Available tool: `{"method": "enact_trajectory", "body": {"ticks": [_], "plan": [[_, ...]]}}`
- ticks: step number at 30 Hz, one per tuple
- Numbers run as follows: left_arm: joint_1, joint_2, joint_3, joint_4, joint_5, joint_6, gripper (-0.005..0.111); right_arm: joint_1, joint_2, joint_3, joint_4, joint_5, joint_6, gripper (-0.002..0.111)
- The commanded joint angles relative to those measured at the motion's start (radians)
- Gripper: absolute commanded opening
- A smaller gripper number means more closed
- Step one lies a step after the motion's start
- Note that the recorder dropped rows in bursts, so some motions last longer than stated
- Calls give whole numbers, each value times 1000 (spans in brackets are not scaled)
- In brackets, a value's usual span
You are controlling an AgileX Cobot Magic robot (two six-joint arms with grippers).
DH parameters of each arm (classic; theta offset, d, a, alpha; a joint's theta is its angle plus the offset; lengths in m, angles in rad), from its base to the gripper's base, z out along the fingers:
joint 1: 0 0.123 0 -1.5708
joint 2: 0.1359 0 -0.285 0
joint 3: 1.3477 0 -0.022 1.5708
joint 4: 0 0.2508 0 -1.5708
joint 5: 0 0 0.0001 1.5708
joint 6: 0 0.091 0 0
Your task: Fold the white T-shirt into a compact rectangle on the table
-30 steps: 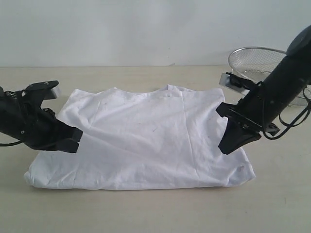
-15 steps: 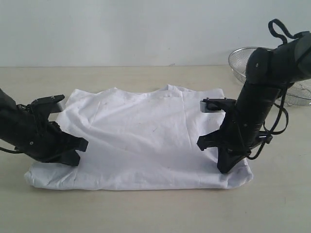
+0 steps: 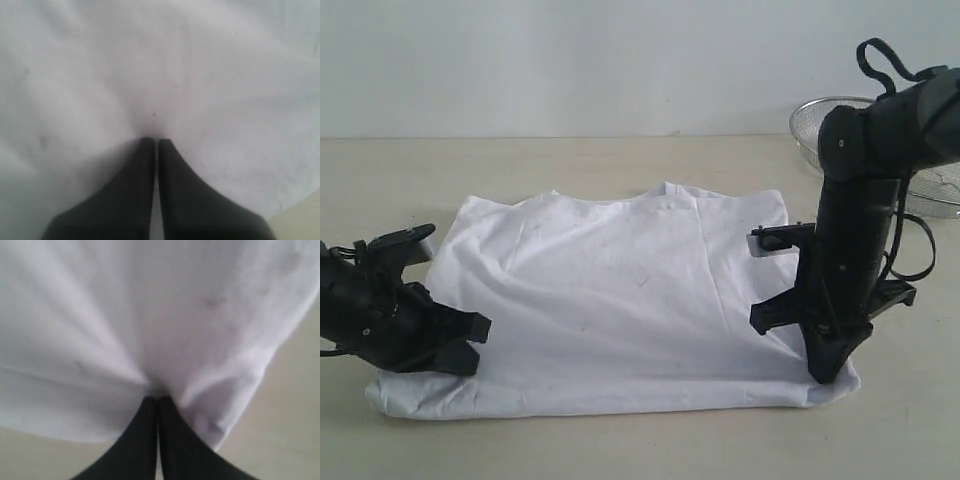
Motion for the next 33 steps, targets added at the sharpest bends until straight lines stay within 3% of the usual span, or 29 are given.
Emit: {"method": "enact_trajectory", "body": {"ticks": [1,6,10,12,14,16,18,21,27,30,33], "plan": [[-6,-33,5,-73,104,120,5,-2,-157,12,-79,0,-2,0],[-4,-92,-30,-94,85,120,5,-80,-343,12,-128,-65,5,0],[-4,-102,-45,-97,62,120,5,-272,-395,12,-63,-73,-99,0],[-4,-102,-45,-97,48,120,5,-399,-388,12,99,-93,-253,0],[-4,-102,-45,-97,45,120,5,-523,-357,12,398,-82,-518,0],[-4,-102,-45,-97,41,120,5,-623,-302,12,675,0,-774,0],[-4,-102,-45,-97,21,120,5,-669,-242,12,794,68,-875,0],[-4,-102,-45,-97,-23,120,5,-679,-148,12,810,88,-883,0],[-4,-87,-45,-95,-42,120,5,-602,17,12,874,84,-934,1],[-4,-68,-45,-95,-42,120,5,-562,64,12,882,64,-948,13],[-4,-50,-45,-95,-34,120,5,-536,84,12,889,19,-946,38]]}}
